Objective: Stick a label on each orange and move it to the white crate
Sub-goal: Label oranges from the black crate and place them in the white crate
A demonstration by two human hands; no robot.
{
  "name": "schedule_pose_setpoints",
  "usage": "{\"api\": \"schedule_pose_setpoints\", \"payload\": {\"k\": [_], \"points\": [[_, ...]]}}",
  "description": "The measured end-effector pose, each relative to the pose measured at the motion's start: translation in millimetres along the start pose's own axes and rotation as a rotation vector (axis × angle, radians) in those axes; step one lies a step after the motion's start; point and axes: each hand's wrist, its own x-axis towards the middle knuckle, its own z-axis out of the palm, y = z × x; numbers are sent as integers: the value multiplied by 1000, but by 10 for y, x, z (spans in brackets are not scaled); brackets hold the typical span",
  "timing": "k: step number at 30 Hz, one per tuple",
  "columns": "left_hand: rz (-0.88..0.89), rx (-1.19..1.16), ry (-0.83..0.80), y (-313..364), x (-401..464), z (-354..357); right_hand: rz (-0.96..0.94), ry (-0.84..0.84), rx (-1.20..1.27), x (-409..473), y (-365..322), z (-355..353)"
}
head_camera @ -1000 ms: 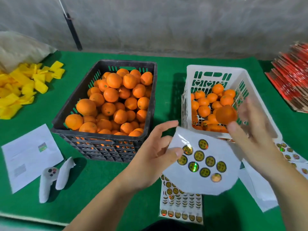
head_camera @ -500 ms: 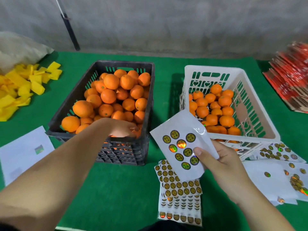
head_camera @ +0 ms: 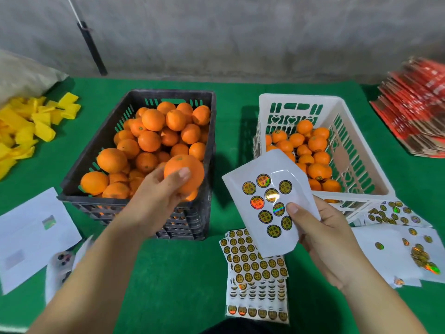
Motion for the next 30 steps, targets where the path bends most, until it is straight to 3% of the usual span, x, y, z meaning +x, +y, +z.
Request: {"api": "schedule_pose_setpoints", "payload": {"k": [2,5,9,10,12,14,16,18,25,30], "points": [[-104,-291,-131,-159,-279,250,18,-19,21,14,14,39],[-90,-402,-410,-325,-551,585,29,-59,-22,-22,11,73],[-94,-357,-319,-348,-679,784,-63,26,-305,-38,37,91],[-85,-324,-278,-366,-695,793,-150,124,-510,-40,50,81],[-67,-216,-216,-399,-733,794,-532,295,-975,-81,64,66],[-25,-56,-211,-410,-781,804,-878,191,-1200,-134,-10,96],[49,81,-277,-400,-827,809,-976,-64,-1244,-157,-70,145],[116,142,-352,-365,-860,822,-980,-191,-1261,-134,-103,158],[218,292,-439,-292,-907,794,-826,-301,-1182,-30,-295,113],[332,376,-422,-371,-829,771,-432,-339,-848,-86,-389,123]]}}
